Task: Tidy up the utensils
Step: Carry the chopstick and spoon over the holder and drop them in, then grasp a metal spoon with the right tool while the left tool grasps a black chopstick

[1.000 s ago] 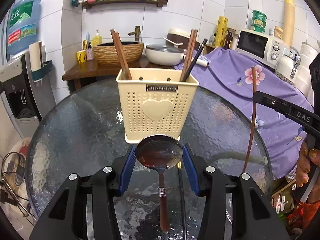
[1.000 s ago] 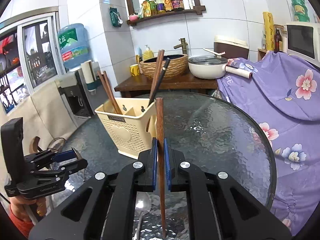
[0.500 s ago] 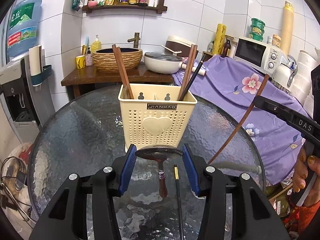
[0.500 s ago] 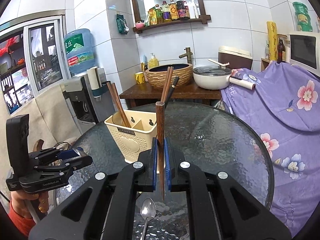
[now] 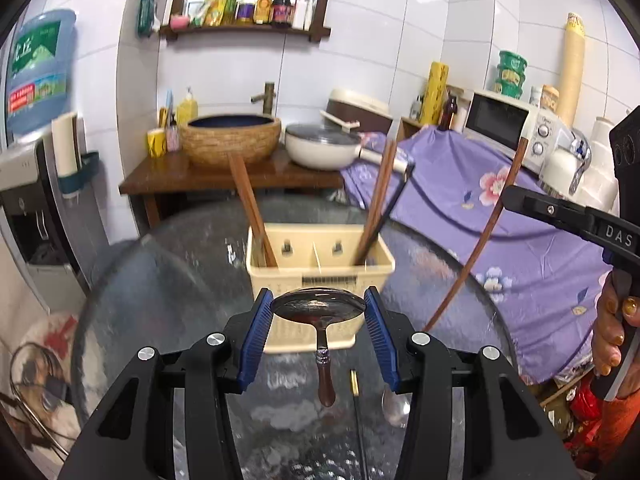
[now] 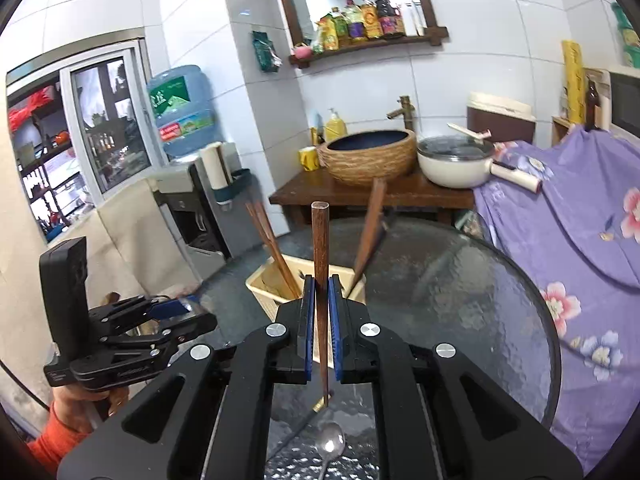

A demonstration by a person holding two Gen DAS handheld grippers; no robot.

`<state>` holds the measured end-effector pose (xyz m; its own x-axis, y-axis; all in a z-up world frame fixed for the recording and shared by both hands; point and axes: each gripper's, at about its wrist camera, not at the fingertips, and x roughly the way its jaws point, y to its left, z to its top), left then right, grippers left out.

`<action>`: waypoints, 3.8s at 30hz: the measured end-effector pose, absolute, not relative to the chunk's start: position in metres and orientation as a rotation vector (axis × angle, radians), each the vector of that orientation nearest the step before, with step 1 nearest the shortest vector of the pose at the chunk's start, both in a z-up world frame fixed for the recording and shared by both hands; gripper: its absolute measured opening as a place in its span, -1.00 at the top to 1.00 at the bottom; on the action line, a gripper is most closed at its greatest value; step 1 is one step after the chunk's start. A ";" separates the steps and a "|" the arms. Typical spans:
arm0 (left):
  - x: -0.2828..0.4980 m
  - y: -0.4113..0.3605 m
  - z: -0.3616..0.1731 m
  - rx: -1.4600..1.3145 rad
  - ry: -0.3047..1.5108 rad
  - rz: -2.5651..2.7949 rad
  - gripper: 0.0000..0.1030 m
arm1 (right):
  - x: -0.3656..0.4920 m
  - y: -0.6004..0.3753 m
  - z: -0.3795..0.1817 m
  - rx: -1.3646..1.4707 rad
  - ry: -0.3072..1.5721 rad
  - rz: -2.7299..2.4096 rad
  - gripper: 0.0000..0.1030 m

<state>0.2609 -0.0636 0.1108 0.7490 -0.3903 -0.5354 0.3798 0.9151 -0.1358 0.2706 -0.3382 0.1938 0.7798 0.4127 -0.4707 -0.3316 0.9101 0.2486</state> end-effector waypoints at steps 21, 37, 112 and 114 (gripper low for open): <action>0.361 -0.075 0.161 -0.096 0.546 -0.287 0.11 | 0.351 -0.304 0.235 0.175 0.447 0.312 0.85; 0.366 -0.087 0.088 -0.012 0.651 -0.264 0.11 | 0.367 -0.299 0.157 0.172 0.563 0.295 0.85; 0.230 -0.110 -0.056 0.169 0.845 -0.348 -0.51 | 0.257 -0.295 -0.033 -0.008 0.948 0.188 0.26; 0.236 -0.120 -0.058 0.185 0.862 -0.377 -0.37 | 0.257 -0.304 -0.030 0.007 0.939 0.172 0.26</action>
<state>0.2356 -0.1202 -0.0577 0.5904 -0.2480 -0.7681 0.3953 0.9185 0.0073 0.2574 -0.3043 -0.0295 0.5781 0.1498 -0.8021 -0.1435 0.9864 0.0807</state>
